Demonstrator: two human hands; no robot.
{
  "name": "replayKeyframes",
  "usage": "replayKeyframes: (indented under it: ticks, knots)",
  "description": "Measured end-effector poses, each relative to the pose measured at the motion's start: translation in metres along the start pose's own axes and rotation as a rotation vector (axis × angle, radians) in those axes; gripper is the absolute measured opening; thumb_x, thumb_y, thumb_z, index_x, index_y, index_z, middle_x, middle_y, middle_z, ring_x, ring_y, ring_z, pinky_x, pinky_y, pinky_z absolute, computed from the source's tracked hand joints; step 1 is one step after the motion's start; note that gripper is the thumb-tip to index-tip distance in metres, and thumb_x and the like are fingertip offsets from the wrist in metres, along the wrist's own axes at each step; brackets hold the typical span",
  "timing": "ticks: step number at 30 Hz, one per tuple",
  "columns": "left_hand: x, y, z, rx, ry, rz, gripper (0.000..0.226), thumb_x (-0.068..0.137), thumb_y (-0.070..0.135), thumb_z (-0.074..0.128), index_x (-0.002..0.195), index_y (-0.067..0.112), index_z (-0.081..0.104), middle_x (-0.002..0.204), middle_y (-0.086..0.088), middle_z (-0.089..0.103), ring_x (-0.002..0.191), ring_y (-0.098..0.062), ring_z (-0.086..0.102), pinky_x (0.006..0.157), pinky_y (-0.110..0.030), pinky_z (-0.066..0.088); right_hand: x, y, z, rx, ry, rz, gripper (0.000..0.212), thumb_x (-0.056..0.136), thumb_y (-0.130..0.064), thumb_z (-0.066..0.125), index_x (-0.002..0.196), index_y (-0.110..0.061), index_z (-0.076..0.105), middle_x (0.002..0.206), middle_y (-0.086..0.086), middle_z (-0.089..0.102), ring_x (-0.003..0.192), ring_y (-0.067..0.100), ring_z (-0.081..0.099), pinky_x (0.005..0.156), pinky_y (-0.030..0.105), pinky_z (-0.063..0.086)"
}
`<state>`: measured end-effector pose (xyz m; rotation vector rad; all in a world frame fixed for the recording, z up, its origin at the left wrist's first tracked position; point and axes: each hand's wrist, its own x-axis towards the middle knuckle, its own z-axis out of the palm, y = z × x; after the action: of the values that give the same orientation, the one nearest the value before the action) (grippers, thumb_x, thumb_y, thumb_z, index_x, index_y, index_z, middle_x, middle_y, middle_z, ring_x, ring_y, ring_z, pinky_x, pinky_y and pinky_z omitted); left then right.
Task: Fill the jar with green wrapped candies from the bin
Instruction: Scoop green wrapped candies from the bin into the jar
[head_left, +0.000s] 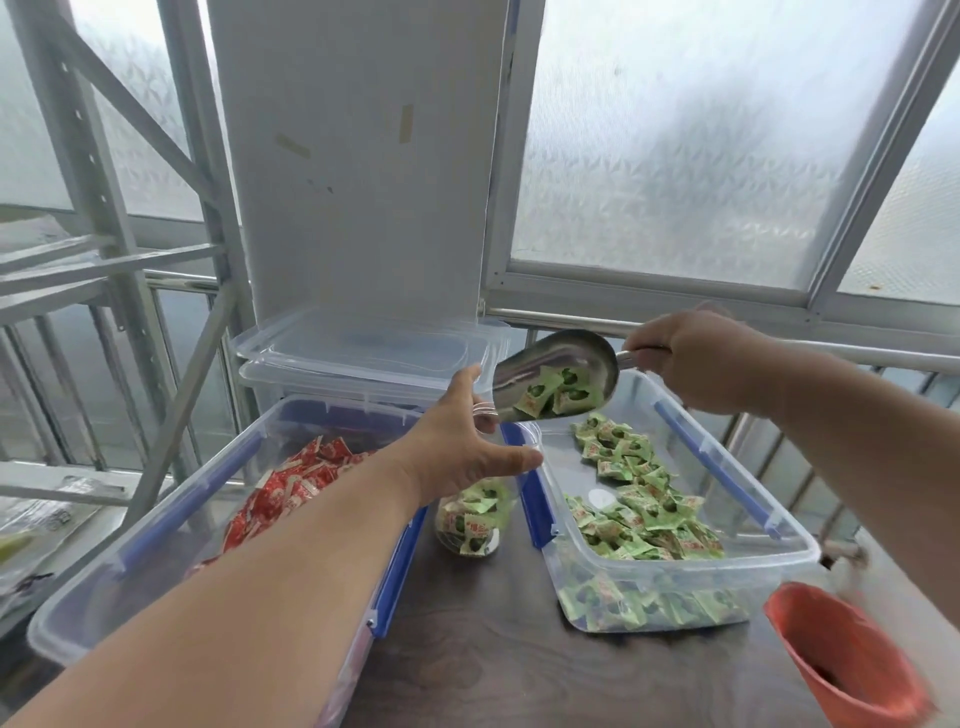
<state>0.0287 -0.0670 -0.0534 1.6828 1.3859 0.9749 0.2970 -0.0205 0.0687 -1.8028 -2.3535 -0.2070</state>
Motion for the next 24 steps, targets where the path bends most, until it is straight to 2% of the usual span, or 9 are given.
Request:
replayKeyframes:
  ticks: [3,6,9,12,14,16,17,20,24]
  knots:
    - [0.0,0.0,0.0,-0.024,-0.019,-0.002,0.129,0.072,0.05,0.104,0.171,0.04,0.022,0.15,0.001,0.056,0.137,-0.023,0.059,0.119,-0.052,0.053,0.0,-0.006,-0.003,-0.155,0.065,-0.106,0.024,0.097,-0.02,0.052,0.1,-0.039,0.067,0.094,-0.016,0.065,0.102,0.015,0.054,0.093,0.045,0.05]
    - [-0.002,0.003,0.001,-0.055,-0.046,0.013,0.117,0.077,0.038,0.103,0.167,0.03,0.029,0.126,0.017,0.058,0.121,-0.002,0.062,0.108,-0.038,0.059,-0.004,-0.015,-0.003,-0.228,0.152,-0.17,0.023,0.095,-0.014,0.055,0.101,-0.033,0.068,0.099,-0.017,0.059,0.107,0.016,0.042,0.088,0.042,0.034]
    - [-0.003,0.005,0.001,-0.057,-0.05,0.019,0.102,0.08,0.03,0.101,0.159,0.029,0.038,0.128,0.014,0.065,0.119,-0.001,0.065,0.098,-0.029,0.058,-0.009,-0.023,-0.009,-0.238,0.225,-0.232,0.03,0.095,-0.009,0.057,0.1,-0.037,0.069,0.094,-0.019,0.055,0.103,0.015,0.031,0.087,0.042,0.028]
    - [-0.003,0.003,0.001,-0.054,-0.032,0.023,0.093,0.08,0.032,0.101,0.15,0.036,0.04,0.134,0.014,0.064,0.129,-0.008,0.063,0.109,-0.038,0.056,-0.009,-0.024,-0.01,-0.227,0.247,-0.273,0.033,0.095,-0.007,0.057,0.1,-0.038,0.068,0.092,-0.018,0.053,0.102,0.016,0.028,0.085,0.04,0.023]
    - [-0.002,0.001,0.001,-0.052,-0.026,0.021,0.092,0.078,0.036,0.102,0.144,0.041,0.038,0.136,0.012,0.063,0.131,-0.01,0.062,0.111,-0.041,0.057,-0.007,-0.022,-0.009,-0.219,0.26,-0.258,0.033,0.094,-0.006,0.056,0.1,-0.036,0.067,0.092,-0.017,0.055,0.102,0.016,0.03,0.084,0.039,0.021]
    - [0.001,-0.002,0.001,-0.038,-0.013,0.023,0.093,0.075,0.042,0.103,0.145,0.04,0.042,0.136,0.007,0.065,0.13,-0.014,0.064,0.111,-0.044,0.058,-0.009,-0.017,-0.009,-0.197,0.24,-0.217,0.025,0.099,-0.013,0.053,0.098,-0.035,0.066,0.092,-0.014,0.057,0.103,0.017,0.038,0.083,0.04,0.027]
    - [0.002,-0.003,0.001,-0.028,-0.007,0.026,0.096,0.074,0.044,0.103,0.149,0.039,0.042,0.136,0.005,0.065,0.129,-0.015,0.065,0.112,-0.045,0.058,-0.01,-0.015,-0.01,-0.183,0.212,-0.189,0.021,0.102,-0.019,0.05,0.096,-0.033,0.065,0.091,-0.013,0.059,0.101,0.018,0.045,0.084,0.041,0.035]
    - [0.002,-0.004,0.001,0.008,-0.016,0.034,0.11,0.077,0.044,0.102,0.163,0.033,0.034,0.148,0.004,0.058,0.134,-0.017,0.061,0.115,-0.038,0.054,-0.019,-0.006,-0.001,-0.07,0.12,-0.057,0.022,0.106,-0.027,0.047,0.09,-0.026,0.063,0.084,-0.006,0.063,0.081,0.023,0.059,0.078,0.042,0.055]
    - [0.001,-0.003,0.001,0.019,-0.038,0.043,0.112,0.079,0.042,0.101,0.167,0.032,0.032,0.155,0.002,0.05,0.141,-0.016,0.053,0.108,-0.03,0.048,-0.033,0.006,0.031,0.069,0.011,0.088,0.027,0.107,-0.024,0.048,0.084,-0.023,0.063,0.076,0.0,0.063,0.069,0.019,0.057,0.061,0.033,0.045]
